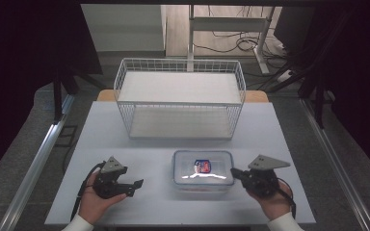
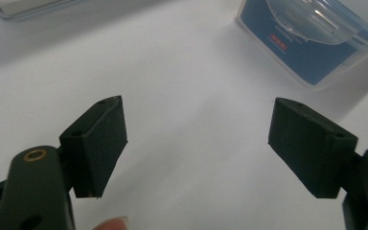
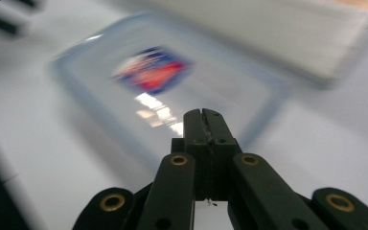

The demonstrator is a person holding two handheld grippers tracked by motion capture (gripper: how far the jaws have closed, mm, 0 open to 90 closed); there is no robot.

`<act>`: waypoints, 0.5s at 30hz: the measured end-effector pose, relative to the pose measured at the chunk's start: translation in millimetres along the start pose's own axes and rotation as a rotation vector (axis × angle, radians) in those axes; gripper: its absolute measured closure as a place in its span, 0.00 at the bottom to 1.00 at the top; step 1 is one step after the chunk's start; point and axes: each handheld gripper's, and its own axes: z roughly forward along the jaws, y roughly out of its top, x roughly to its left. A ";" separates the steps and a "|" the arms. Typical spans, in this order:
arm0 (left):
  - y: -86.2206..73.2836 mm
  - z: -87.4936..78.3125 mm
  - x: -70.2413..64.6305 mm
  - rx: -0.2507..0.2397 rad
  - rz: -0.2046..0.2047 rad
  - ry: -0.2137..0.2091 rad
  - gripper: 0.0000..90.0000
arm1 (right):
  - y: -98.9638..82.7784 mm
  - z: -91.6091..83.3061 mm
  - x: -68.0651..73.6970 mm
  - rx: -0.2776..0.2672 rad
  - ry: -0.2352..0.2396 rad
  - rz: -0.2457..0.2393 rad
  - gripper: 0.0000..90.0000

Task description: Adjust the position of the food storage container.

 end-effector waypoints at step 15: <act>-0.6 1.2 -0.8 0.004 0.007 0.002 0.24 | -11.9 54.8 -30.1 0.233 -0.053 0.062 0.99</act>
